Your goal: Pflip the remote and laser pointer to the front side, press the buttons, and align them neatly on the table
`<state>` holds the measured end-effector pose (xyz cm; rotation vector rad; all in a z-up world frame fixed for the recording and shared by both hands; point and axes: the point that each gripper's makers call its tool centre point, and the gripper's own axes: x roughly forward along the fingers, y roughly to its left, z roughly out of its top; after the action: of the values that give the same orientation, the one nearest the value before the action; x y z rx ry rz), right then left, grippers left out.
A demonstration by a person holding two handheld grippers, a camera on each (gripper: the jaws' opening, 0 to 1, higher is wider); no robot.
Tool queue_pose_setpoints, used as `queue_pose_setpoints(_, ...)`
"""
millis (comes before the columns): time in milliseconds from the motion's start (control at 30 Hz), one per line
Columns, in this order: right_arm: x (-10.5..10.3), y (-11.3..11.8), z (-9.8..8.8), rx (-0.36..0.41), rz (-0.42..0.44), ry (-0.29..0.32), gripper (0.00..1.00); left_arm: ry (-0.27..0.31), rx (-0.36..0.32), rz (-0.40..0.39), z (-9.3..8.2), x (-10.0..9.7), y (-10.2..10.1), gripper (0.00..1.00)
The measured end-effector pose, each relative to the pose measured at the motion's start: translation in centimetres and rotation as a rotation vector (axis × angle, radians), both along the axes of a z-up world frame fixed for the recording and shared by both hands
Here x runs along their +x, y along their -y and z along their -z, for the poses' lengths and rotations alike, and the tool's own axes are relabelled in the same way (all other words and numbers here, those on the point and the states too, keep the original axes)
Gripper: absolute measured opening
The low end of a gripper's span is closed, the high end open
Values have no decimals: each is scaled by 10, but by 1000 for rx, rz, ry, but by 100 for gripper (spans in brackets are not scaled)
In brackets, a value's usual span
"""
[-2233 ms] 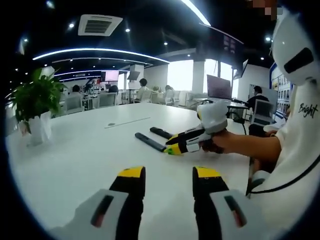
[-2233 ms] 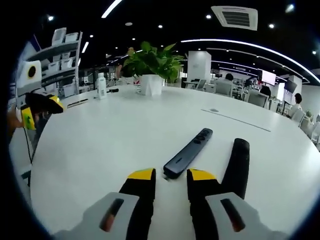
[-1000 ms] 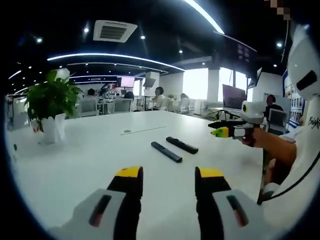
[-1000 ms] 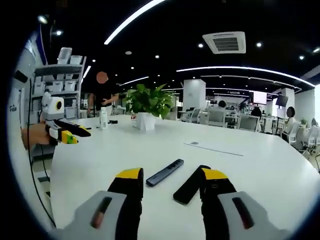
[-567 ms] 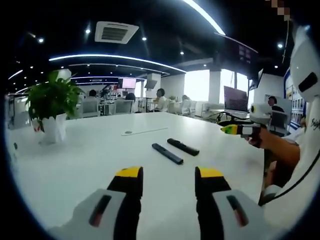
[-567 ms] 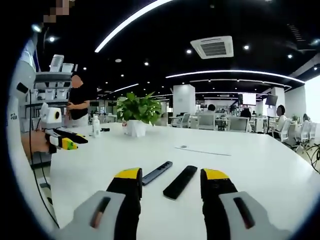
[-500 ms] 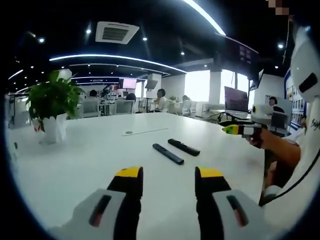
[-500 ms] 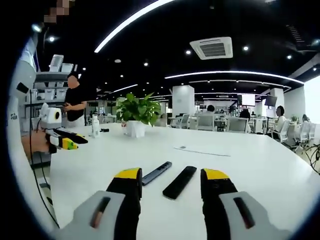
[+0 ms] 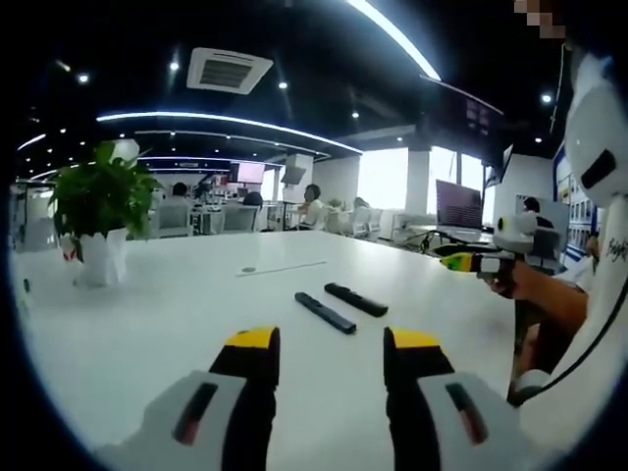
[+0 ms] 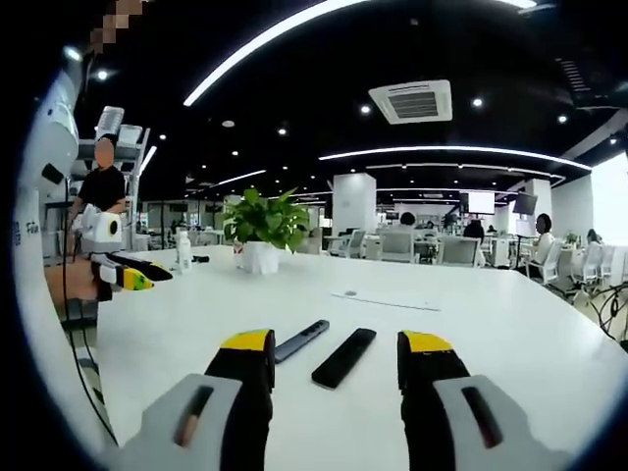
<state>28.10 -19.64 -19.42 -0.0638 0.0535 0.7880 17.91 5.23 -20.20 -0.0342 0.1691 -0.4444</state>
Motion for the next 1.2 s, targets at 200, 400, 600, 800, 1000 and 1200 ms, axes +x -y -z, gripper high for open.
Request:
queue_pose_setpoints(200, -3, 3, -3, 19, -7, 7, 53, 41, 5, -14, -8, -5, -2, 48)
queue_pose_setpoints(400, -7, 3, -13, 24, -22, 30, 54, 57, -5, -41, -13, -9, -7, 50)
queue_pose_setpoints(600, -8, 3, -12, 27, -24, 24, 54, 54, -18, -37, -14, -9, -3, 54)
queue_pose_setpoints(800, -8, 1, -10, 32, -29, 16, 54, 34, 63, 37, -10, -13, 11, 54)
queue_pose_setpoints(1000, -7, -1, -11, 24, -33, 19, 54, 22, -23, 36, -17, -11, 18, 57)
queue_pose_setpoints(1200, -8, -3, -8, 14, -40, 11, 54, 42, -56, -18, -17, -3, 11, 58)
